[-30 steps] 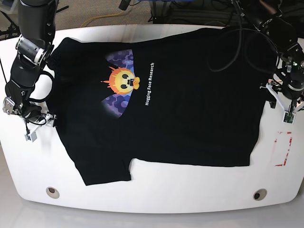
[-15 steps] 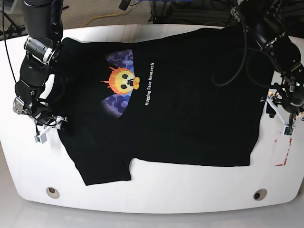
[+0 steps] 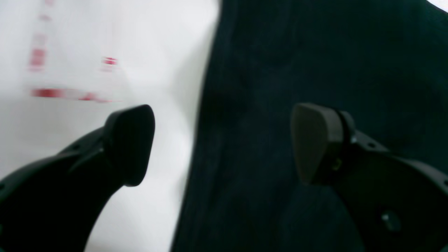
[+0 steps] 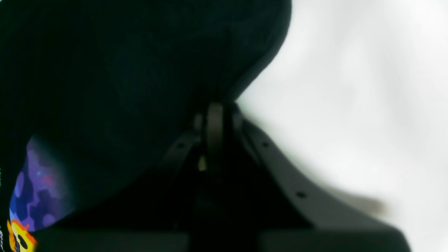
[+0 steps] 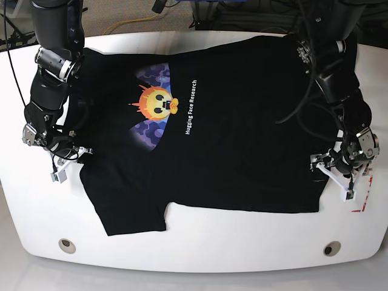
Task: Fold the T-shirt properly
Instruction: 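Grasp the shirt sides below the sleeves with both grippers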
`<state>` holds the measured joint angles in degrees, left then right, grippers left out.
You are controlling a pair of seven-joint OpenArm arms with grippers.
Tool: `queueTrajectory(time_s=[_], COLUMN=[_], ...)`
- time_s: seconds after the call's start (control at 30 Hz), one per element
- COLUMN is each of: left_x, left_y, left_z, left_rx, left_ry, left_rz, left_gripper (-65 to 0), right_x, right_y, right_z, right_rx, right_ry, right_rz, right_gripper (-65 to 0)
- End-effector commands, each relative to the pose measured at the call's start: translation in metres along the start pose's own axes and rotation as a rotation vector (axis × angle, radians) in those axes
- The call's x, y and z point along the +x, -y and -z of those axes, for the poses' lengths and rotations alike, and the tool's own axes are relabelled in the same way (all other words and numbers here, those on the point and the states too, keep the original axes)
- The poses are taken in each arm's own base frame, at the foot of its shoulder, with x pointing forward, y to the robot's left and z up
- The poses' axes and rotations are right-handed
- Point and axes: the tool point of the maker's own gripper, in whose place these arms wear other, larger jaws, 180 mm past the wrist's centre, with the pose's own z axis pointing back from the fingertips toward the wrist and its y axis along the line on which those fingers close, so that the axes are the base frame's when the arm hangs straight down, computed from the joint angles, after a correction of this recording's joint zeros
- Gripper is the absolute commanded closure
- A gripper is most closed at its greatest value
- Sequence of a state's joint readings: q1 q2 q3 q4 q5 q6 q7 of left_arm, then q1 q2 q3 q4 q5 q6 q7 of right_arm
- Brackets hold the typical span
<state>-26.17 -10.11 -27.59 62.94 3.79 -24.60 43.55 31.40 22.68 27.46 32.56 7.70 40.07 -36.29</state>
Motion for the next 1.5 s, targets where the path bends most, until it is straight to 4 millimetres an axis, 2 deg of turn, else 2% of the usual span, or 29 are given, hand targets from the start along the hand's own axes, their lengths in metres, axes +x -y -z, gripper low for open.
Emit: queueTrajectory(time_s=[0.0,0.23,0.37,0.73,0.77,0.83,0.87,0.9,0.97,1.07,1.2,1.23,1.27,1.33,1.47], left_x=[0.025,0.015,0.007,-0.012,-0.018,-0.024,-0.024,-0.027,-0.027,-0.027,-0.026,-0.032,-0.036,-0.036,-0.007], left_y=[-0.019,-0.018,-0.007,0.008,0.009,0.017,0.023,0.027,0.028,0.029,0.036,0.049,0.055,0.056,0.045], left_z=[-0.002,0.026,0.037,0.044,0.045,0.047,0.048,0.049,0.05,0.05,0.051,0.053,0.053,0.048,0.027], left_rx=[0.025,-0.031,-0.064,-0.095,-0.096,-0.108,-0.119,-0.124,-0.124,-0.124,-0.135,-0.155,-0.162,-0.156,-0.104], left_ry=[0.064,0.036,0.023,-0.033,-0.044,-0.054,-0.054,-0.059,-0.06,-0.06,-0.058,-0.066,-0.071,-0.062,0.018], left_rz=[-0.011,-0.084,-0.084,-0.057,-0.053,-0.05,-0.052,-0.05,-0.048,-0.047,-0.047,-0.046,-0.031,-0.005,0.059], left_gripper=[-57.5,-57.5,-57.5,-56.9,-55.1,-47.2,-41.7,-33.3,-20.1,-7.6,-0.8,0.0,0.0,0.0,0.0], right_x=[0.01,0.011,0.011,0.011,0.011,0.011,0.011,0.011,0.011,0.011,0.01,0.01,0.01,0.011,0.012], right_y=[0.006,0.007,0.007,0.007,0.007,0.007,0.008,0.009,0.009,0.008,0.006,0.006,0.006,0.008,0.013], right_z=[-0.006,-0.007,-0.007,-0.007,-0.007,-0.007,-0.008,-0.008,-0.008,-0.008,-0.007,-0.007,-0.007,-0.009,-0.02], right_rx=[-0.019,-0.021,-0.021,-0.02,-0.02,-0.02,-0.022,-0.023,-0.024,-0.022,-0.019,-0.019,-0.019,-0.025,-0.06], right_ry=[0.001,0.003,0.003,0.002,0.002,0.002,0.002,0.002,0.003,0.002,-0.002,-0.003,-0.003,-0.011,-0.033], right_rz=[-0.017,-0.015,-0.015,-0.013,-0.013,-0.013,-0.013,-0.013,-0.014,-0.014,-0.014,-0.014,-0.014,-0.022,-0.069], right_gripper=[0.0,0.0,0.0,0.0,0.0,0.0,0.0,0.0,0.0,0.0,0.0,0.0,0.0,0.0,0.0])
